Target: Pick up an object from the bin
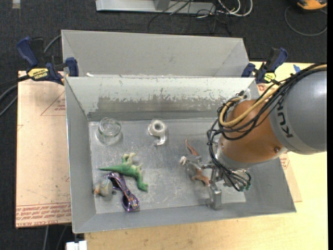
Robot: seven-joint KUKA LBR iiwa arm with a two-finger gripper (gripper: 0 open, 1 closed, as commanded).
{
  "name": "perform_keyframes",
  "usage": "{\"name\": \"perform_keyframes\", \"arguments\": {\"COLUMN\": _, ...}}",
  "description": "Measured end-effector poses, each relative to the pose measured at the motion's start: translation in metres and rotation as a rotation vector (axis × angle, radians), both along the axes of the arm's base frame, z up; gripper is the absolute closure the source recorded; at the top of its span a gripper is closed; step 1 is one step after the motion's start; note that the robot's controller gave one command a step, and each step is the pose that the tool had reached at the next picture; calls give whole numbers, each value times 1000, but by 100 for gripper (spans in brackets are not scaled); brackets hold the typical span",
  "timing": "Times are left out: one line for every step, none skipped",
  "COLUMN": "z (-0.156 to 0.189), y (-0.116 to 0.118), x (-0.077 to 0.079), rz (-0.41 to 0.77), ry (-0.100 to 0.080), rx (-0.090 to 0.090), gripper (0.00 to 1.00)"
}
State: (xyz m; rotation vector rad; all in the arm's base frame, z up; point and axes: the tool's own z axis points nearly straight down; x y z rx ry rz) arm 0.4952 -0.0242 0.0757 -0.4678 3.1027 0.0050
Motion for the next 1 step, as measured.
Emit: {"name": "perform_keyframes", "arguments": {"z": 3, "y": 27, "x": -2, "rz": 91, "ry": -8, "rx": 1, "gripper": 0}}
